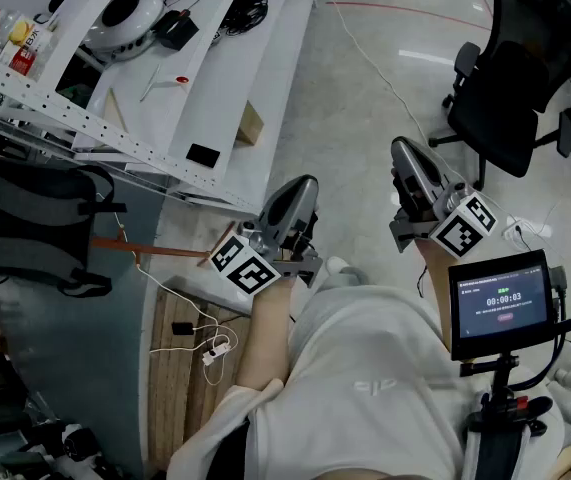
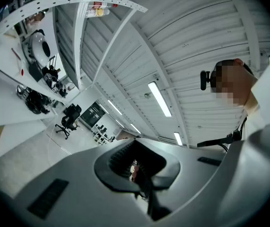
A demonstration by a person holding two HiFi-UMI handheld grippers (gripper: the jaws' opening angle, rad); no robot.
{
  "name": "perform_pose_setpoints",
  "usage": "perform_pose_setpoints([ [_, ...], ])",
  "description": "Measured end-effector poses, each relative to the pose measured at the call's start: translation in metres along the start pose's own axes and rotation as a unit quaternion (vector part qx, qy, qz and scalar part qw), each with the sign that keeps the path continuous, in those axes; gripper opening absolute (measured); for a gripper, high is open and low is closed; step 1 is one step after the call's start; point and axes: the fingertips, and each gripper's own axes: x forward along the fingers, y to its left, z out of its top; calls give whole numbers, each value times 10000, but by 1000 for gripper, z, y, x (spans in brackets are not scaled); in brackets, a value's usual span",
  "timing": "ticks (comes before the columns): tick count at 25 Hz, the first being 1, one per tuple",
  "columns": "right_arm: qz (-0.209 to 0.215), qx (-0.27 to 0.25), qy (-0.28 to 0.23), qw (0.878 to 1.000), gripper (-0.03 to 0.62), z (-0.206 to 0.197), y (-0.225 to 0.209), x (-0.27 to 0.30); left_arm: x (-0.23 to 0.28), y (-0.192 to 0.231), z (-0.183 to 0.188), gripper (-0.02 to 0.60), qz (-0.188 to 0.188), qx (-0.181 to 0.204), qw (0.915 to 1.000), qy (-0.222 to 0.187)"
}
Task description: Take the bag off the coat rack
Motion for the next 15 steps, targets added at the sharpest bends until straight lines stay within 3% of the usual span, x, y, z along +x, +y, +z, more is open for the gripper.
perform_pose_setpoints([
  [4, 372, 120, 218, 9990, 11, -25, 1, 81, -16, 50, 54, 6, 388, 163, 9988, -258],
  [7, 805, 332, 541, 9947, 11, -48, 11, 146, -42, 78, 98, 6, 902, 345, 9932, -651],
  [13, 1930, 908, 1305, 9682, 11, -129, 61, 251, -131, 112, 157, 6, 2148, 752, 9633, -1421],
  [15, 2406, 1074, 1561, 9520, 11, -159, 91, 281, -164, 116, 176, 6, 2554, 932, 9463, -1747],
])
